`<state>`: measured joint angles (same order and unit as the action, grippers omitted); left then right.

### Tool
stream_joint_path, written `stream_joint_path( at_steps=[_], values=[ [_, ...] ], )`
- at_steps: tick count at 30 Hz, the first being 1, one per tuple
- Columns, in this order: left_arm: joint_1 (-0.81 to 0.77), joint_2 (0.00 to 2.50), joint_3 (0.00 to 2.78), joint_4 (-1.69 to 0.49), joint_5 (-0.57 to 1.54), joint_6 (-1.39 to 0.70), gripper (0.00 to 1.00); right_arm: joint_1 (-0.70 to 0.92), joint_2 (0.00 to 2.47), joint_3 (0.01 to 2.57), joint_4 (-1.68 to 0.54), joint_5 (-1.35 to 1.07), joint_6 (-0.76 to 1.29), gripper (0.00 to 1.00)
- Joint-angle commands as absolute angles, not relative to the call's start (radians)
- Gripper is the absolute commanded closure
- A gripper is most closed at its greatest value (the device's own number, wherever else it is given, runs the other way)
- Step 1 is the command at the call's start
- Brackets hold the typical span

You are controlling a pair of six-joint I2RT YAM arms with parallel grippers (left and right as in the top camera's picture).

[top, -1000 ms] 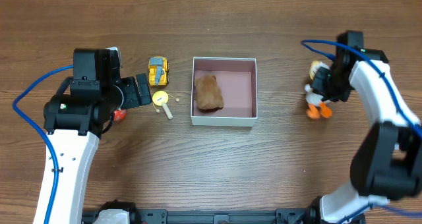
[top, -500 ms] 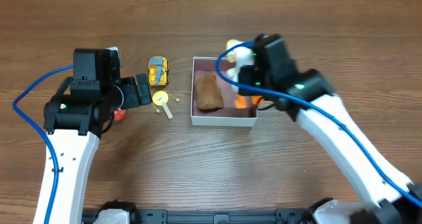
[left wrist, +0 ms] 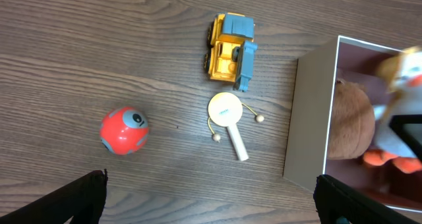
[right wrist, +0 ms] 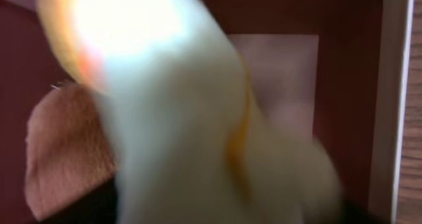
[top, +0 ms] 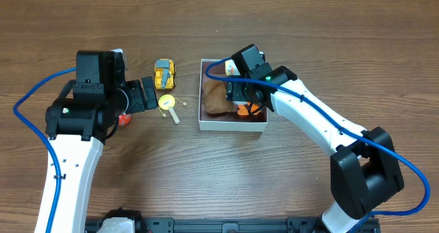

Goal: Pack container
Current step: 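Carry the duck into the box beside the bear and release, then reach the left gripper to the yellow toy truck and grasp it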

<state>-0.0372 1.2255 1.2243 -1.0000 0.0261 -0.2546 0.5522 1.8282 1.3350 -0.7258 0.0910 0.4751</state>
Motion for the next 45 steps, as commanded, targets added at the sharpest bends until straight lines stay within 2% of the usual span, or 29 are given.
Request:
stream_joint_path(
  at_steps=[1,7,12,13,19,27,29,33,36,39,45],
  values=[
    [-0.033,1.229,1.247,-0.998,0.023,-0.239,0.0,0.553,1.8,1.351,-0.742,0.134,0.48,0.0],
    [-0.033,1.229,1.247,-0.998,0.023,-0.239,0.0,0.555,1.718,1.376,-0.793,0.186,0.466,0.0],
    [-0.033,1.229,1.247,-0.998,0.023,-0.239,0.0,0.548,1.542,1.412,-0.86,0.217,0.465,0.0],
    [-0.033,1.229,1.247,-0.998,0.023,-0.239,0.0,0.524,1.441,1.412,-0.871,0.216,0.465,0.0],
    [-0.033,1.229,1.246,-0.858,0.08,-0.301,0.0,0.379,1.26,1.412,-0.968,0.213,0.485,0.0],
    [-0.033,1.232,1.246,-0.834,0.118,-0.324,0.0,0.123,1.248,1.395,-1.183,0.047,0.506,0.0],
    [-0.034,1.247,1.246,-0.765,0.128,-0.305,0.02,0.083,1.265,1.373,-1.194,-0.015,0.506,0.0],
    [-0.034,1.351,1.258,-0.696,0.125,-0.3,0.08,0.061,1.29,1.346,-1.188,-0.093,0.506,0.0],
    [-0.036,1.506,1.304,-0.73,0.139,-0.307,0.1,0.061,1.31,1.346,-1.19,-0.092,0.506,0.0],
    [-0.046,1.667,1.38,-0.776,0.139,-0.291,0.17,0.061,1.319,1.346,-1.199,-0.092,0.506,0.0],
    [-0.086,1.878,1.519,-0.836,0.12,-0.199,0.18,0.061,1.319,1.346,-1.238,-0.092,0.505,0.0]
  ],
)
